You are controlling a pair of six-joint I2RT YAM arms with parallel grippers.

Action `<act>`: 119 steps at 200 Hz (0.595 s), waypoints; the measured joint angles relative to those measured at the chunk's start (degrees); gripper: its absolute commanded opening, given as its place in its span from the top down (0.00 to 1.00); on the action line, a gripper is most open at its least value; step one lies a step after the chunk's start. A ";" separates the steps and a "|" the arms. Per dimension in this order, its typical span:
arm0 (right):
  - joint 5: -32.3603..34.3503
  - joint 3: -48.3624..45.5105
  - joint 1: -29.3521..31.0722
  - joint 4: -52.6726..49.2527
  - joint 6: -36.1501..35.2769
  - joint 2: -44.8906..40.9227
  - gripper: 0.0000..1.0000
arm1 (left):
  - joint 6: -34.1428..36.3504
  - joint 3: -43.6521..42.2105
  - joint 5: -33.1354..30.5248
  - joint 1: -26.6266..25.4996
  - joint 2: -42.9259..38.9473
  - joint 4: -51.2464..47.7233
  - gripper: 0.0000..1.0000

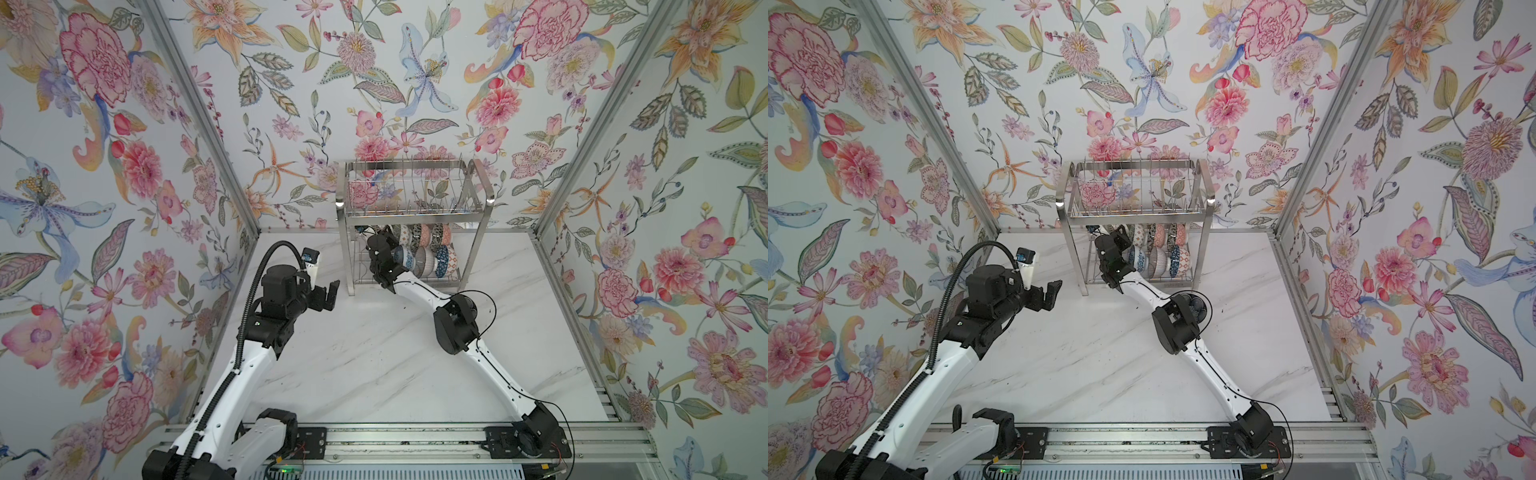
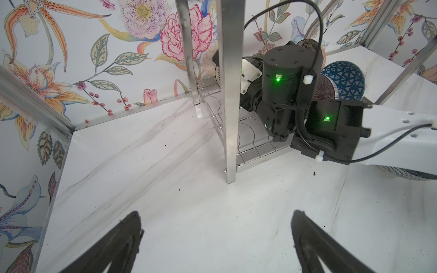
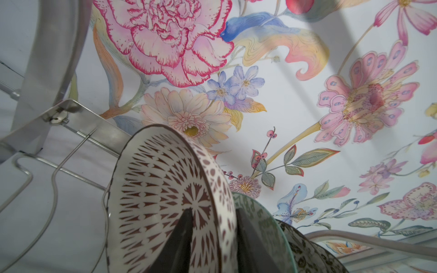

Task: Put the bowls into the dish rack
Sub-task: 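Lower brown-and-white bowl into a rack slot and open right gripper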

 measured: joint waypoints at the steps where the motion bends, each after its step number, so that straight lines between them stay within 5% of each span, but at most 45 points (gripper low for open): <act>1: -0.09 -0.02 0.00 0.00 -0.02 0.00 0.62 | 0.00 0.00 0.00 0.00 0.00 0.02 0.01; 67: -0.35 -2.71 0.52 0.85 -0.90 -0.09 0.38 | 0.00 -0.11 0.02 0.11 0.00 0.31 0.01; 119: -1.03 -9.35 0.74 2.23 -1.20 -3.34 0.05 | -0.02 -0.13 0.22 0.37 -0.13 0.31 0.01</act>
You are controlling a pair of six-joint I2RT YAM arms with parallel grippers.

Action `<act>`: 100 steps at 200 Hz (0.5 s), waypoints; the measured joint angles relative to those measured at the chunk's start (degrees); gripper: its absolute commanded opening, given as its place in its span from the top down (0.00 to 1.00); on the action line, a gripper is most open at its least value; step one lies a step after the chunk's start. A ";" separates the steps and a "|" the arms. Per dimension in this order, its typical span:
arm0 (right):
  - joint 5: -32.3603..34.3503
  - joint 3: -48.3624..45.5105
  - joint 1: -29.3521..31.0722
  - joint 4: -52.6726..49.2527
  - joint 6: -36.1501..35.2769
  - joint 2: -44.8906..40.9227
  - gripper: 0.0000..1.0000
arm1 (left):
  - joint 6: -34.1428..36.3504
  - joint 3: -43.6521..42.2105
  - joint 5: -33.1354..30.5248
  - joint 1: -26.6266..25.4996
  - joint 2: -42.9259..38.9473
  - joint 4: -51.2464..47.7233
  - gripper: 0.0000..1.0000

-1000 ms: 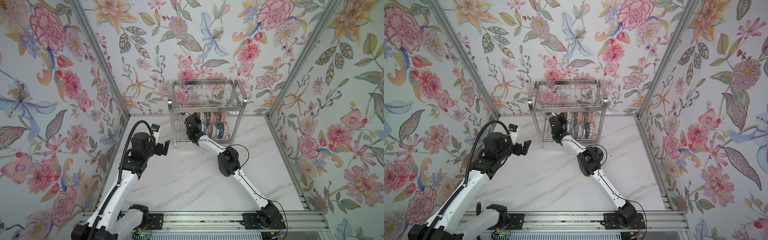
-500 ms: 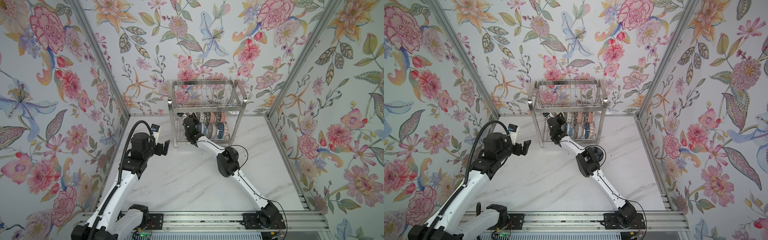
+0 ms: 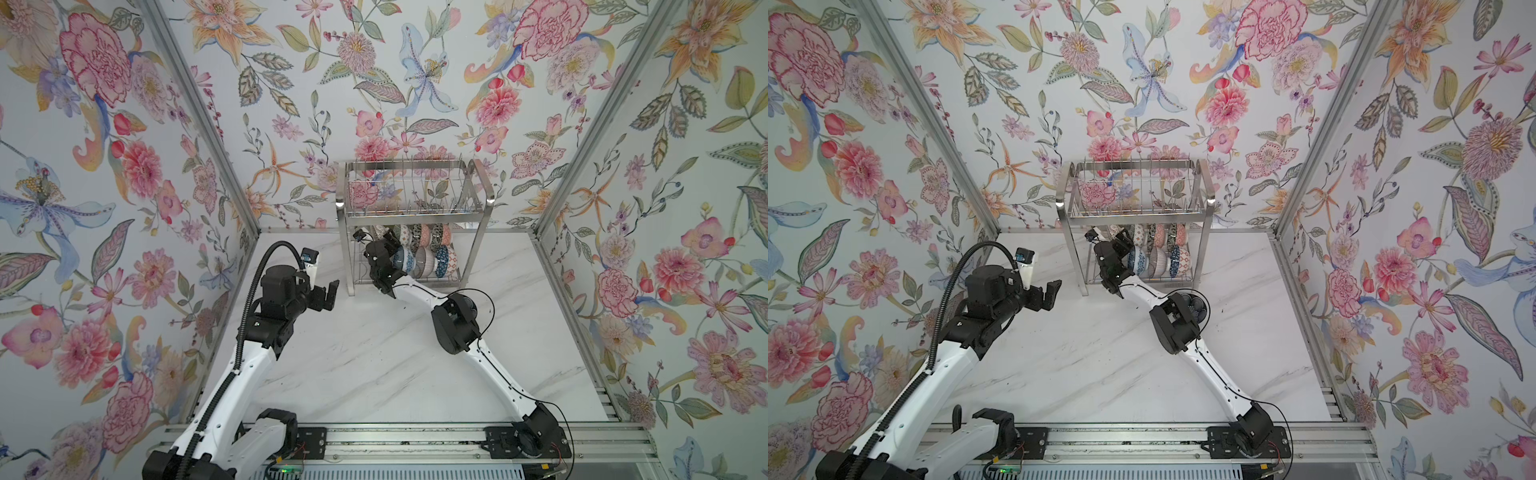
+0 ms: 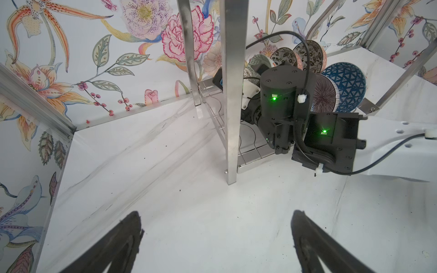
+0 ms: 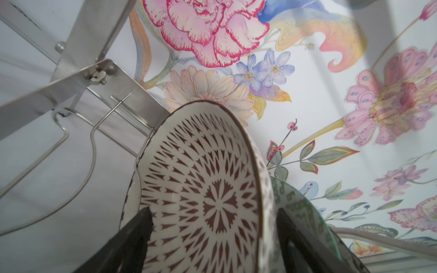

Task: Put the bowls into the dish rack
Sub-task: 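Lower brown-and-white bowl into a rack slot and open right gripper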

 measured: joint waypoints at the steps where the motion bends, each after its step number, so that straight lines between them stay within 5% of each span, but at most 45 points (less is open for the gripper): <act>1: -0.04 -0.09 0.00 -0.02 -0.04 -0.13 0.04 | 0.00 0.00 0.00 0.00 0.00 0.00 0.01; 100: -7.19 -17.05 0.96 -2.84 6.93 -18.80 0.01 | 0.00 -0.24 1.14 0.00 -0.39 0.00 0.01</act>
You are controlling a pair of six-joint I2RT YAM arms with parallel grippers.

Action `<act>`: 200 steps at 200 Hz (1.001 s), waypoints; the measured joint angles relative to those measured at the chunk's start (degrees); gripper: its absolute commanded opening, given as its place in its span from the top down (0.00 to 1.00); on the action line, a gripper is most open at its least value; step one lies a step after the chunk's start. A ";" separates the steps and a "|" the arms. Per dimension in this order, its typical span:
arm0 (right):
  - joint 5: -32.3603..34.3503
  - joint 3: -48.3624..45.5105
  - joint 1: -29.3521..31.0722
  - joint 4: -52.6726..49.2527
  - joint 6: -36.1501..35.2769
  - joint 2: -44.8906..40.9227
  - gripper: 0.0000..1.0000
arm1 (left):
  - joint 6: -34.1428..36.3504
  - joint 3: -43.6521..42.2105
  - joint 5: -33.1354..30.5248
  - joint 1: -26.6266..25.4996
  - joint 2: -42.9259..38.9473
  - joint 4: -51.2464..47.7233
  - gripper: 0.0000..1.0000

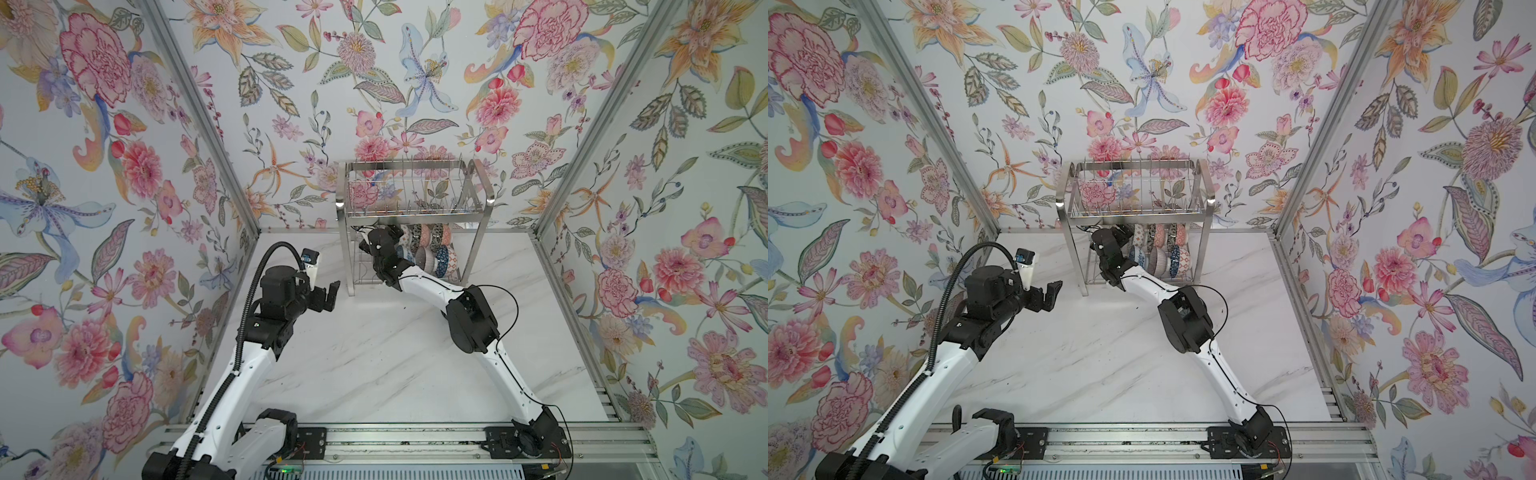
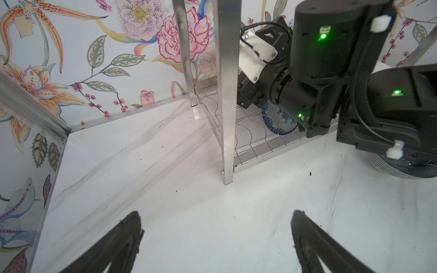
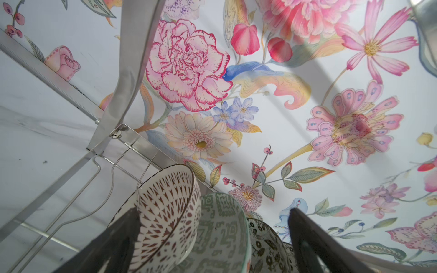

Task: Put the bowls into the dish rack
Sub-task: 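Lower brown-and-white bowl into a rack slot and open right gripper, then withdraw right gripper from rack while left gripper moves toward dark blue-grey bowl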

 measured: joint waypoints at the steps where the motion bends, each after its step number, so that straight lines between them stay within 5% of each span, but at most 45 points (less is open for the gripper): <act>1: -0.07 -0.13 0.00 -0.02 0.04 -0.09 0.01 | 0.00 0.00 0.02 0.00 0.00 0.02 0.01; 155: -8.96 -46.62 3.61 9.33 3.69 -31.76 0.01 | -0.20 0.00 -0.48 -0.11 -0.61 -0.42 0.01; 200: -12.33 -55.71 3.78 4.37 9.81 -44.44 0.01 | -1.31 1.14 -4.11 -4.50 -0.72 -2.80 0.01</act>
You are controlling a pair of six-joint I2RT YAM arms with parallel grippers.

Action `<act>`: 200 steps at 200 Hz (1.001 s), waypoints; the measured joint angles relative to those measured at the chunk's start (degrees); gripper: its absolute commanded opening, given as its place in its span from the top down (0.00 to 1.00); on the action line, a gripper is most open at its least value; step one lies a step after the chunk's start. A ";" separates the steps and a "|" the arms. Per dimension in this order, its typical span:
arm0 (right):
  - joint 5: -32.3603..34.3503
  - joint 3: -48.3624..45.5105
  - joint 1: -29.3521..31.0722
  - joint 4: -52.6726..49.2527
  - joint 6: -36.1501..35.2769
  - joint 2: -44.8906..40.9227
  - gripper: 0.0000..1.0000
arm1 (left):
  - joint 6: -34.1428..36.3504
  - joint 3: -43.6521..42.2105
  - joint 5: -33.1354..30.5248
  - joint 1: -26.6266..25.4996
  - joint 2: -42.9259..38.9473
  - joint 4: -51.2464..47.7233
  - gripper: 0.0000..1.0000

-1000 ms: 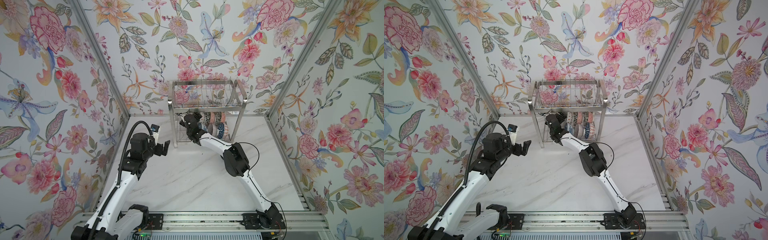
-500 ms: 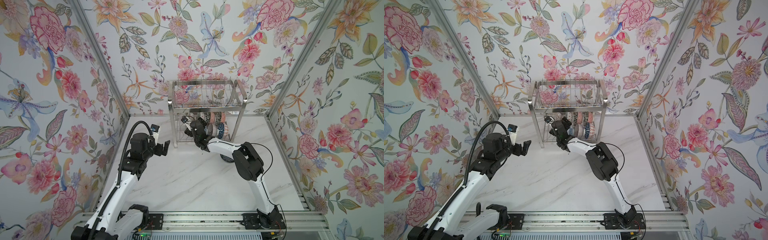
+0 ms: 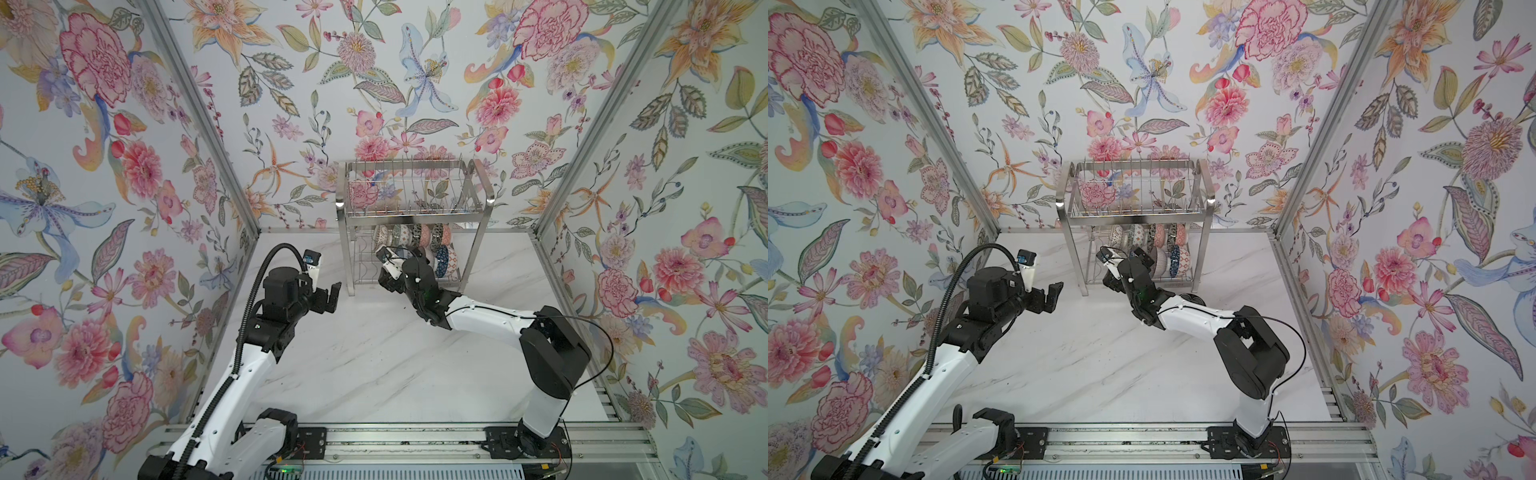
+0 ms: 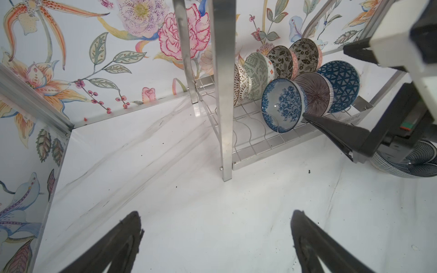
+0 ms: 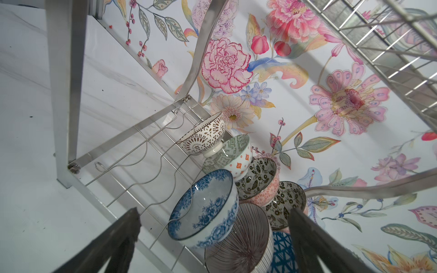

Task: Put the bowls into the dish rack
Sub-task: 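Withdraw right gripper from rack while left gripper moves toward dark blue-grey bowl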

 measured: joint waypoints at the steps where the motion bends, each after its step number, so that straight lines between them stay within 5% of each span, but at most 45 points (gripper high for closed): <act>1: -0.07 -0.13 -0.07 -0.33 0.28 -0.35 0.01 | 0.00 0.07 -0.15 -0.13 0.02 -0.04 0.01; 113: -7.98 -9.38 -8.13 -27.91 17.68 -31.78 0.01 | -7.87 1.20 -8.07 -19.39 10.43 7.61 0.01; 200: -11.26 -9.38 -16.81 -36.65 21.97 -36.79 0.01 | -13.77 -0.63 -7.91 -27.58 21.33 18.80 0.01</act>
